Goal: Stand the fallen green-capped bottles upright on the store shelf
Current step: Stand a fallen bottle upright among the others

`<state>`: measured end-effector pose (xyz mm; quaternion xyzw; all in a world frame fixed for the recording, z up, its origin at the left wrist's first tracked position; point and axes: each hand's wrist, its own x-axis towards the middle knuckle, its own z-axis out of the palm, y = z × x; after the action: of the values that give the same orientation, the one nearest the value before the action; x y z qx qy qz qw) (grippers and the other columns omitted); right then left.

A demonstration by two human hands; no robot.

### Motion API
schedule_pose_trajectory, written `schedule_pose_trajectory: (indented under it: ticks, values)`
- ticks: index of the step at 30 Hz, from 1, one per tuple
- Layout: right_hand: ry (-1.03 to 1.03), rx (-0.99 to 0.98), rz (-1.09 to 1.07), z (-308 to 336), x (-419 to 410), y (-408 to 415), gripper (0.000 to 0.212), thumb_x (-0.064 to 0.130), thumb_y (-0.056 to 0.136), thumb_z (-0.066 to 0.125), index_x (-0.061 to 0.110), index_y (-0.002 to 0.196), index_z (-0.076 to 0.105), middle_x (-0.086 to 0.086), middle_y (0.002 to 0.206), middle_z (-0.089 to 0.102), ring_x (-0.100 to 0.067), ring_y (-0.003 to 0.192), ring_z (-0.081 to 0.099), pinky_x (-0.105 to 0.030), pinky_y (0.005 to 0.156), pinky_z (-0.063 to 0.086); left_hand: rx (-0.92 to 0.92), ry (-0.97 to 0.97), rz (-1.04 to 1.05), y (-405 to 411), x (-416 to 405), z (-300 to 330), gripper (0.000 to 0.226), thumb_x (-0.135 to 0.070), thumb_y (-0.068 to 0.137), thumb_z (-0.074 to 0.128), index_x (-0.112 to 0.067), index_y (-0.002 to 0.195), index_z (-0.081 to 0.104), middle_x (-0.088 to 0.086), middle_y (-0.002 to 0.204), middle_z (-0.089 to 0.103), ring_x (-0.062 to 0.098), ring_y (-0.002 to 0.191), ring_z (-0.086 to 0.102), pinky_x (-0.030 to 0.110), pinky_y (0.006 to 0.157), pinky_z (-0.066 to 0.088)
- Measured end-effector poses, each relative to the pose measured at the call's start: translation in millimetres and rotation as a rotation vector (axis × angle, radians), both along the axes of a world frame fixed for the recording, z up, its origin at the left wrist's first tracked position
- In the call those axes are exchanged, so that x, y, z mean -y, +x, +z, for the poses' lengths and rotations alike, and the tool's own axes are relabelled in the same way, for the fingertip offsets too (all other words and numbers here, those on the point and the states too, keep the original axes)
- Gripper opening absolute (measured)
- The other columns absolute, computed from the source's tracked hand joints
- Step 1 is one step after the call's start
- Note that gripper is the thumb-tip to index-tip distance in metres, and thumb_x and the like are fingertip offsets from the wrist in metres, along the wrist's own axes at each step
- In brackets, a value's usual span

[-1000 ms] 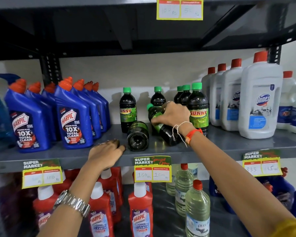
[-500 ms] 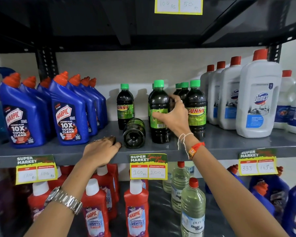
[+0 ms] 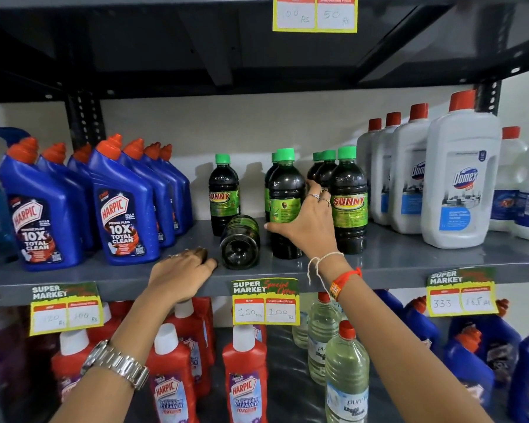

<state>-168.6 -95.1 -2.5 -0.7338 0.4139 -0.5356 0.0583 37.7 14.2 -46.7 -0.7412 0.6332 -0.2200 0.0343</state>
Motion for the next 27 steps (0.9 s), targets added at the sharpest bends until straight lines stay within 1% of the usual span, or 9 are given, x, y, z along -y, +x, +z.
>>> schedule_pose_trajectory:
  ticks: [3,7,9,11,14,17,20,24,27]
  values:
    - [0.163,0.099,0.177,7,8,-4,0.117,0.026,0.051,0.087,0.009,0.141,0.014,-0.018,0.135,0.044,-0.031,0.124,0.044,-0.04,0.105,0.038,-0.086,-0.037,0.027,-1,0,1,0.037,-0.023,0.094,0.03,-0.019,0.129,0.041,0.013,0.136,0.047,0.031,0.118,0.051,0.043,0.088,0.05]
    - [0.401,0.26,0.471,10,17,-10,0.102,-0.003,0.065,0.076,0.014,0.139,0.008,-0.017,0.13,0.05,-0.022,0.111,0.053,-0.026,0.088,0.048,-0.054,-0.035,0.015,-2,-1,1,0.037,-0.021,0.094,0.031,-0.02,0.129,0.039,0.013,0.134,0.047,0.032,0.117,0.051,0.043,0.086,0.05]
    - [0.435,0.26,0.487,10,19,-10,0.097,-0.001,0.068,0.075,0.009,0.139,0.009,-0.017,0.128,0.052,-0.019,0.108,0.054,-0.027,0.09,0.045,-0.025,-0.02,0.017,-2,-1,1,0.037,-0.019,0.093,0.034,-0.021,0.129,0.037,0.014,0.133,0.047,0.031,0.115,0.052,0.043,0.084,0.052]
    - [0.448,0.167,0.401,9,20,-9,0.1,0.014,0.065,0.081,0.002,0.139,0.014,-0.012,0.122,0.055,-0.019,0.109,0.054,-0.028,0.095,0.043,-0.024,-0.012,0.019,-1,-2,1,0.037,-0.018,0.092,0.035,-0.021,0.129,0.037,0.014,0.132,0.047,0.031,0.113,0.052,0.042,0.083,0.052]
    - [0.31,-0.016,0.219,4,14,-7,0.091,0.034,0.054,0.087,0.001,0.121,0.034,-0.007,0.111,0.052,-0.021,0.108,0.05,-0.026,0.091,0.04,-0.034,-0.005,0.021,-2,-2,1,0.037,-0.017,0.092,0.036,-0.021,0.129,0.037,0.014,0.132,0.047,0.031,0.113,0.053,0.043,0.084,0.052]
    - [0.211,-0.045,0.14,1,12,-6,0.089,0.038,0.053,0.086,0.002,0.119,0.039,-0.016,0.12,0.052,-0.029,0.117,0.046,-0.034,0.099,0.038,-0.057,-0.021,0.03,-3,-2,1,0.037,-0.02,0.092,0.034,-0.02,0.129,0.039,0.013,0.134,0.046,0.031,0.115,0.052,0.041,0.084,0.05]
    - [0.302,-0.022,0.206,7,16,-11,0.084,0.026,0.055,0.087,0.003,0.121,0.041,-0.014,0.119,0.056,-0.028,0.115,0.05,-0.035,0.099,0.042,-0.119,-0.049,0.048,-5,-2,3,0.038,-0.027,0.093,0.028,-0.017,0.127,0.042,0.012,0.135,0.047,0.03,0.115,0.052,0.039,0.082,0.046]
    - [0.476,0.146,0.448,10,16,-18,0.073,-0.005,0.061,0.076,0.003,0.121,0.036,-0.002,0.094,0.058,-0.015,0.089,0.058,-0.025,0.08,0.049,-0.08,-0.051,0.032,-7,-4,3,0.037,-0.026,0.094,0.029,-0.018,0.129,0.04,0.012,0.133,0.048,0.029,0.113,0.053,0.039,0.081,0.047]
    - [0.488,0.198,0.461,8,18,-20,0.078,-0.005,0.064,0.074,0.001,0.13,0.032,0.001,0.092,0.054,-0.011,0.087,0.054,-0.026,0.082,0.048,-0.118,-0.069,0.048,-6,-3,3,0.039,-0.028,0.093,0.026,-0.018,0.127,0.042,0.011,0.134,0.048,0.029,0.114,0.052,0.038,0.079,0.045]
